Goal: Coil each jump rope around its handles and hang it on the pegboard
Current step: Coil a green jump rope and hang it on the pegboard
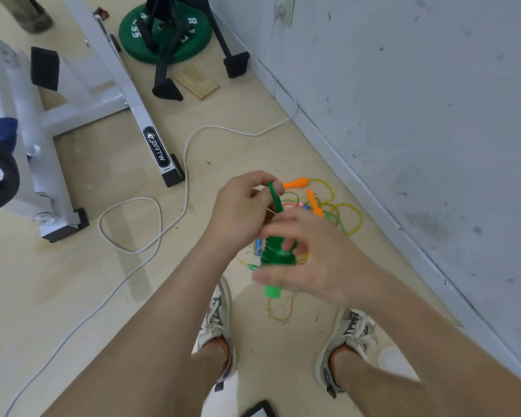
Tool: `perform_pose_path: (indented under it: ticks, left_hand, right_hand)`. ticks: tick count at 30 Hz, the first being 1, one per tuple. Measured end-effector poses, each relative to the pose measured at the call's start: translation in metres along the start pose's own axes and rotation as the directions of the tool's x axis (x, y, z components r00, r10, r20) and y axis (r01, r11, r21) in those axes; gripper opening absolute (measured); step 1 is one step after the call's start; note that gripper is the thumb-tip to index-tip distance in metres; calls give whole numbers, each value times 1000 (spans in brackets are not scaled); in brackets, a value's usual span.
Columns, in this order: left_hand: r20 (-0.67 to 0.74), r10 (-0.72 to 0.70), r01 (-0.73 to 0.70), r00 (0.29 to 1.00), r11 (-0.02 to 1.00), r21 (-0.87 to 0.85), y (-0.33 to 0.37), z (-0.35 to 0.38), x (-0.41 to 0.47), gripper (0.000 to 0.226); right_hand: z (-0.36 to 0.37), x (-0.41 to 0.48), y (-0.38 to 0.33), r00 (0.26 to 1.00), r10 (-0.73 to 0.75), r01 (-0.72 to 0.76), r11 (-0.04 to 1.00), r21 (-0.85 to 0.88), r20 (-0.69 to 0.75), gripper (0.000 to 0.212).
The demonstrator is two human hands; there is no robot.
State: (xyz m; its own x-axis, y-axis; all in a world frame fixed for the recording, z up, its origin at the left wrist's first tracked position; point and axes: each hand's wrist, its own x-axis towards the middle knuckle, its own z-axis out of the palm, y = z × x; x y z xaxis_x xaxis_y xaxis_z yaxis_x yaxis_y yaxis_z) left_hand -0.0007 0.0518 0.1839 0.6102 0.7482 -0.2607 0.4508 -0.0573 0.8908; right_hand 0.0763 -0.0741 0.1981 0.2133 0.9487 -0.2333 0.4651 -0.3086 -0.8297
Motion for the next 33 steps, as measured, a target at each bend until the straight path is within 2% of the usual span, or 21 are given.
perform_pose_path:
  ticks: [1,2,3,4,8,10,14,17,19,20,22,23,24,26,28,30,33]
  left_hand:
    - [6,-23,24,1000,993,-118,4,-1,0,21]
    - [31,-33,39,999,976,-214,7,-2,-1,19]
    - [57,-32,47,998,957,-286,10,-1,-3,18]
    - [76,-22,46,997,942,-333,13,-1,-4,18]
    - [106,16,29,994,909,-415,15,-3,-4,19]
    - [118,23,32,993,895,-445,15,-5,-5,19]
    - [122,37,35,992,839,-544,18,-8,-7,15]
    - [23,55,-37,998,875,-483,22,-9,-6,11]
    - [-59,76,-94,995,897,-431,26,-8,-6,11]
    - [-94,86,-118,992,899,-421,28,-8,-6,11]
    - [-125,86,-131,988,902,-412,32,-8,-9,10]
    - [-107,75,-113,991,901,-420,35,-9,-11,9]
    - [-62,59,-80,996,895,-439,37,-10,-14,9]
    - [62,25,7,998,878,-478,42,-12,-21,13]
    - [163,15,69,987,866,-495,50,-16,-30,23]
    - [216,49,77,975,841,-535,64,-21,-39,27]
    - [245,138,53,960,769,-637,92,-24,-56,25]
  right_hand:
    - [0,5,4,986,62,-20,964,265,-152,37]
    - [0,9,9,937,114,26,921,389,-330,33]
    - [2,12,15,882,147,47,918,395,-447,36]
    - [3,15,20,864,154,27,937,349,-480,41]
    - [-3,15,35,955,57,-62,998,-5,-291,67]
    - [-7,16,40,976,17,-36,995,-88,-215,62]
    - [-9,17,34,985,87,-49,970,239,-152,19]
    - [-12,18,33,976,167,-131,963,235,-142,19]
    - [-20,18,29,978,208,-189,927,324,-26,24]
    - [-24,17,28,975,214,-220,876,429,63,25]
    - [-31,12,22,948,173,-311,695,649,269,25]
    - [-34,7,18,930,141,-350,624,698,340,26]
    - [-35,3,15,920,134,-371,603,706,369,24]
    - [-36,-5,9,918,210,-389,638,664,335,19]
    - [-40,-9,1,931,311,-360,700,617,191,20]
    - [-46,-12,-7,946,321,-288,782,552,39,18]
    - [-55,-23,-28,954,282,-202,852,483,-97,20]
